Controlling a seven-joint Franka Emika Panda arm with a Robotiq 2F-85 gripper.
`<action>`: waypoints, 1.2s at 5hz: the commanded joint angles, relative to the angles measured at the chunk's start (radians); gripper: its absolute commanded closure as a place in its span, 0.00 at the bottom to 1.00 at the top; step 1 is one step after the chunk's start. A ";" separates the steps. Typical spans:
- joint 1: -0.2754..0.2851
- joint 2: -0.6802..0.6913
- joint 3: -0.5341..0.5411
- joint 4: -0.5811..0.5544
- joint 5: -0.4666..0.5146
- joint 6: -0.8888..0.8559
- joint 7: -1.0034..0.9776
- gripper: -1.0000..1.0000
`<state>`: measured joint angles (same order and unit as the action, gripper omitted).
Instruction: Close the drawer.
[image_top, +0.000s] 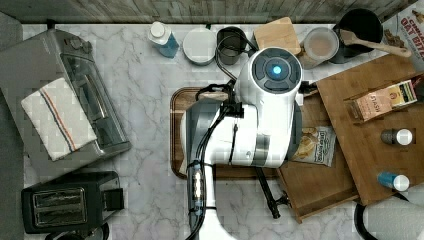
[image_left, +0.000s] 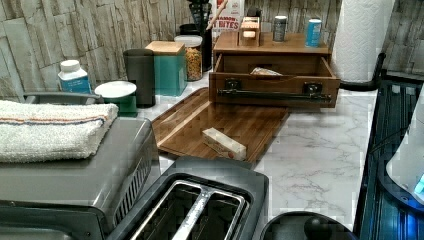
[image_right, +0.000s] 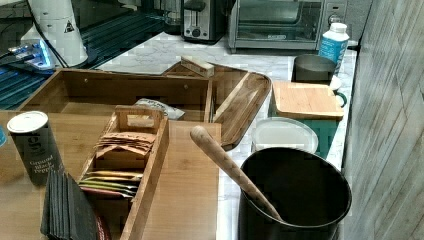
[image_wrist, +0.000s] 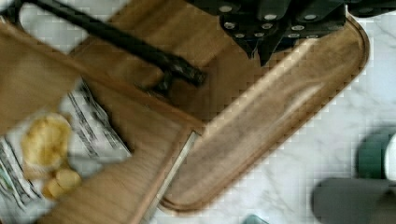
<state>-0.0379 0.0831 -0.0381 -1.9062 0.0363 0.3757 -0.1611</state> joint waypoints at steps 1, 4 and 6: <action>0.053 -0.126 0.066 -0.304 0.077 0.264 -0.359 1.00; 0.081 -0.123 0.106 -0.520 0.013 0.504 -0.609 1.00; 0.045 -0.155 0.063 -0.670 -0.043 0.600 -0.823 1.00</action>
<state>0.0101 -0.0180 0.0243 -2.5156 -0.0177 0.9927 -0.8867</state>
